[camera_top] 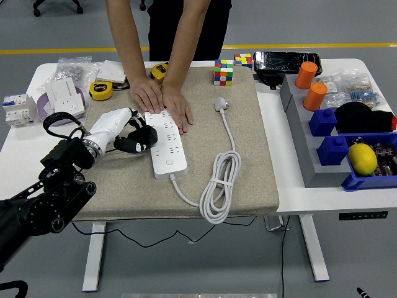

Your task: Pick up the plug,place it near the board,insert it into the board,press the button

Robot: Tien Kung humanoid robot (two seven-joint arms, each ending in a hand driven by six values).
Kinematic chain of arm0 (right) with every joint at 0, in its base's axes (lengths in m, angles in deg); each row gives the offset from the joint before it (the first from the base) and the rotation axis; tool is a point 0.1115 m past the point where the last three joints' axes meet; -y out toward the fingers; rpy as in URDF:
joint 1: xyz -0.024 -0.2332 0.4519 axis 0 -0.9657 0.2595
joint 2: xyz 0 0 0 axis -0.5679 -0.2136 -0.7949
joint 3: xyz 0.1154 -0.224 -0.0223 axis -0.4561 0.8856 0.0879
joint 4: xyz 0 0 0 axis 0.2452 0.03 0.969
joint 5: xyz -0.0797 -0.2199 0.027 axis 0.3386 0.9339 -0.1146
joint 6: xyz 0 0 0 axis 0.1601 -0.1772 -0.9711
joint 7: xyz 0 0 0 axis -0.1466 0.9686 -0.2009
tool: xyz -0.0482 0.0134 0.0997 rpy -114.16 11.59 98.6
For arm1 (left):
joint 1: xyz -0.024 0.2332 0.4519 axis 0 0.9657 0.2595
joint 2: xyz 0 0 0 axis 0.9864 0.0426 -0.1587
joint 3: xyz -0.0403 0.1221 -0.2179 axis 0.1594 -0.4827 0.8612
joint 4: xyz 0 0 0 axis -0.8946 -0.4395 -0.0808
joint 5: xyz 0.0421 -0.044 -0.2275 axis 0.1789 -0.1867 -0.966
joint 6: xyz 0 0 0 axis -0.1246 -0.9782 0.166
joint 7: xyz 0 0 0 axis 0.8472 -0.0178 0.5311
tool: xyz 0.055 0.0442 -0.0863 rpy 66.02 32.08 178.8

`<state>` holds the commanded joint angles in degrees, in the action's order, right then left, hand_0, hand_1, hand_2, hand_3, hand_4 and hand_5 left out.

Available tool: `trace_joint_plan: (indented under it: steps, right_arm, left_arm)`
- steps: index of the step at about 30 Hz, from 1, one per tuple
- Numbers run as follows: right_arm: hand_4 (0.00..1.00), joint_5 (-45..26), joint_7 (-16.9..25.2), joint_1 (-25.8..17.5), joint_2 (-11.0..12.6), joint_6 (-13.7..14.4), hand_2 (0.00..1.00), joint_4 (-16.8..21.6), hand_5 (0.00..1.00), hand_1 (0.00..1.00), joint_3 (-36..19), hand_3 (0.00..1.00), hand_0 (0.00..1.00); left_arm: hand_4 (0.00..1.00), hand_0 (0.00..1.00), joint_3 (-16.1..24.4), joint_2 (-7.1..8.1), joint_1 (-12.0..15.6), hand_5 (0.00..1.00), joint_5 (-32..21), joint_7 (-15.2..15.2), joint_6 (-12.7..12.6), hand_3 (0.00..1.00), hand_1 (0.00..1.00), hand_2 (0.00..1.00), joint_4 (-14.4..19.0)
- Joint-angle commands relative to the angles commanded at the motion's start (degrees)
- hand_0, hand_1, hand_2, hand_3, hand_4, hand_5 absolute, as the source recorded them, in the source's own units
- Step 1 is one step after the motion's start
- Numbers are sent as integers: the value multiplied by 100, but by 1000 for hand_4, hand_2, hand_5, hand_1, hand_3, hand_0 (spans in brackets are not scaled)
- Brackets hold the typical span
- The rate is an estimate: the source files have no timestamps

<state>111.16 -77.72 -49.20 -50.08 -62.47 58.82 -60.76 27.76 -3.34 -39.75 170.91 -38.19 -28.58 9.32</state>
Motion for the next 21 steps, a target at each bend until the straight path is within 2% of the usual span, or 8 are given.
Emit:
trace_joint_plan:
  steps: [3,4,9,10,15,16,21]
  right_arm:
    - [998,-9,2,5,0,1,749,0,977,758,1,781,826]
    - [998,-13,1,5,0,0,749,0,977,758,4,780,826]
    - [998,-14,1,6,2,1,749,0,977,758,-3,780,826]
    - [998,-11,2,7,3,0,749,0,976,758,-7,781,826]
    - [998,-4,9,5,3,-5,749,0,976,758,-14,781,826]
    - [998,2,9,4,4,-6,750,0,975,758,-20,781,826]
    - [998,28,9,3,8,-8,750,0,975,758,-40,781,826]
  left_arm:
    - [487,778,-15,13,-5,2,-15,3,25,417,655,466,8]
    - [516,777,-14,15,-8,2,-13,3,36,486,680,537,11]
    - [516,777,-5,27,-25,2,-4,5,82,486,680,537,11]
    - [749,778,-1,32,-28,31,9,2,95,591,755,642,10]
    - [749,778,6,49,-29,31,26,-6,136,591,755,642,7]
    - [805,798,5,52,-29,37,25,-9,146,672,795,730,10]
    - [805,798,9,67,-29,37,21,-22,208,672,795,730,23]
